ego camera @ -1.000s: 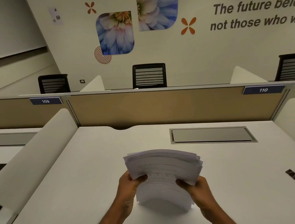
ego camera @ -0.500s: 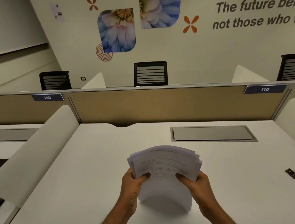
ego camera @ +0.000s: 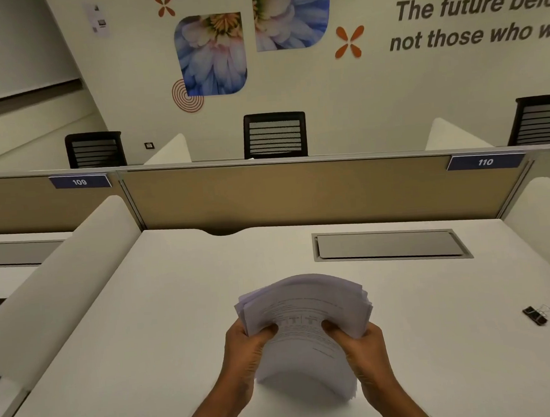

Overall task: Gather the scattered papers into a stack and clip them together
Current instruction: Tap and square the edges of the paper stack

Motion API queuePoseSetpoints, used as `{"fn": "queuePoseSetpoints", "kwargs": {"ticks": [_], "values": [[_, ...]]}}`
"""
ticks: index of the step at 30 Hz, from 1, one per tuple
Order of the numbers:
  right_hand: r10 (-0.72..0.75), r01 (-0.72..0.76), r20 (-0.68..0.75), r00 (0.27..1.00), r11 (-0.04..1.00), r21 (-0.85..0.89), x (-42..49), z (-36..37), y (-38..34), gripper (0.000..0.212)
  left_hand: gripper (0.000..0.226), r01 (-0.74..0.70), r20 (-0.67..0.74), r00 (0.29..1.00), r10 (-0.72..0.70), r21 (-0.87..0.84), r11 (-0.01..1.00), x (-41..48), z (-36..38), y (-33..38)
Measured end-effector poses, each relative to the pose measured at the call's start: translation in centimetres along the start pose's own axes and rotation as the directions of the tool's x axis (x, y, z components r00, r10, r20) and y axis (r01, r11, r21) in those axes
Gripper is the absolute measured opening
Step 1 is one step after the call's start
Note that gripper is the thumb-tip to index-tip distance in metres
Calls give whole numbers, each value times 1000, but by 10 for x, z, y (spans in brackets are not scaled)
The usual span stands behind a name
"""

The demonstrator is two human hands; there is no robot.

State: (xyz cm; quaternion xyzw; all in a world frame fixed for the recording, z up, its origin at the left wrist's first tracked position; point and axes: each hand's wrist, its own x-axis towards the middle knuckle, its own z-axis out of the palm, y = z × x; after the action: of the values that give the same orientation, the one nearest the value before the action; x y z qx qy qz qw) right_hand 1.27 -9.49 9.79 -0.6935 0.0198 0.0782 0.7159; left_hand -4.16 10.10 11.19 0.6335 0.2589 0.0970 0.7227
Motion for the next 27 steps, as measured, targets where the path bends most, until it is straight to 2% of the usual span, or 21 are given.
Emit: {"fn": "queuePoseSetpoints", "kwargs": {"ticks": [7, 11, 17, 21, 27], "values": [[53, -45, 80, 995, 995, -92, 2, -4, 9, 24, 30, 13, 69, 997, -19, 95, 995, 1, 1, 2], [71, -63, 92, 993, 994, -90, 0, -9, 13, 15, 35, 4, 46, 999, -6, 56, 998, 2, -5, 4], [98, -95, 115, 988, 995, -37, -8, -10, 13, 22, 34, 62, 80, 995, -62, -6, 998, -6, -10, 0], [83, -74, 170, 982, 995, -62, -7, -12, 11, 29, 52, 57, 146, 987, -63, 45, 997, -8, -13, 2], [97, -78, 140, 985, 988, -137, -6, -10, 13, 21, 43, 25, 127, 991, -33, 64, 998, -5, -9, 10]]}}
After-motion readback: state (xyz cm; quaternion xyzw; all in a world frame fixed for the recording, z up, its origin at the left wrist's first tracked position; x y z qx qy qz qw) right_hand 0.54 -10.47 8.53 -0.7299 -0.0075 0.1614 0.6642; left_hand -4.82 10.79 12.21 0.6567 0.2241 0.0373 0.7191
